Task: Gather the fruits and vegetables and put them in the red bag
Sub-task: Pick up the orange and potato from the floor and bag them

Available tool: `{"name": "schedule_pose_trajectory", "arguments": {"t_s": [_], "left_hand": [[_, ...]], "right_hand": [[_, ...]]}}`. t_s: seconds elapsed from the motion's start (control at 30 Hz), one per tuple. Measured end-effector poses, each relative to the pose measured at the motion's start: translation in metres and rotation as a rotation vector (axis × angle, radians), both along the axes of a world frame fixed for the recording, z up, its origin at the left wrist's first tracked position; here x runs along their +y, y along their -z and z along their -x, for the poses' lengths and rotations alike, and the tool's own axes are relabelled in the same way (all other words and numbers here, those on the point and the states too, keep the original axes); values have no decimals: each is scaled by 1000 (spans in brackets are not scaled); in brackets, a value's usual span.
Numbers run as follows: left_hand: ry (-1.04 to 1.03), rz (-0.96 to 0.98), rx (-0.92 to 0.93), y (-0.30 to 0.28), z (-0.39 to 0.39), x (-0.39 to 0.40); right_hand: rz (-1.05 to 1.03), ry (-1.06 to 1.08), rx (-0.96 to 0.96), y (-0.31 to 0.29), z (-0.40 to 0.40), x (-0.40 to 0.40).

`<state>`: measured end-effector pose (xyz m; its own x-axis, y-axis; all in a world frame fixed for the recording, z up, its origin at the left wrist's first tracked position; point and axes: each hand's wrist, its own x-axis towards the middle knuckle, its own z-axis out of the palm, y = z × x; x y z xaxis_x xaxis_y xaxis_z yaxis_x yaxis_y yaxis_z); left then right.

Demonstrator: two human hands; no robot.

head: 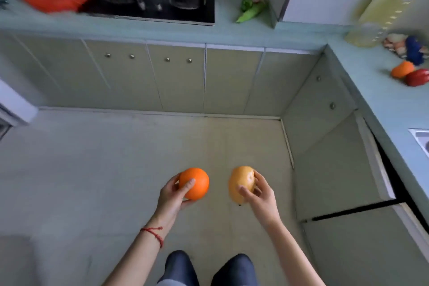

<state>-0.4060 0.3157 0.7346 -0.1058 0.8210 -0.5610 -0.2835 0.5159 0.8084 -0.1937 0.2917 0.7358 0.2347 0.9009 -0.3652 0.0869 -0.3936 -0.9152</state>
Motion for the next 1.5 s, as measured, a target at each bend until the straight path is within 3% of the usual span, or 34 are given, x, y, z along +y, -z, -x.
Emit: {"name": "schedule_pose_trajectory", "arguments": {"t_s": [0.3, 0.63, 1.1, 1.5], "left_hand": [[-339, -27, 8, -12, 99, -15], [-642, 29, 33, -9, 124, -8], [-733, 72, 68, -6, 160, 78], [-700, 72, 92, 1, 321, 221]], "right_hand": [[-12, -416, -31, 0, 99, 69], [-51, -755, -63, -5, 145, 141], [-32, -834, -6, -1, 199, 243], [-25, -784, -21, 7, 357, 375]]}}
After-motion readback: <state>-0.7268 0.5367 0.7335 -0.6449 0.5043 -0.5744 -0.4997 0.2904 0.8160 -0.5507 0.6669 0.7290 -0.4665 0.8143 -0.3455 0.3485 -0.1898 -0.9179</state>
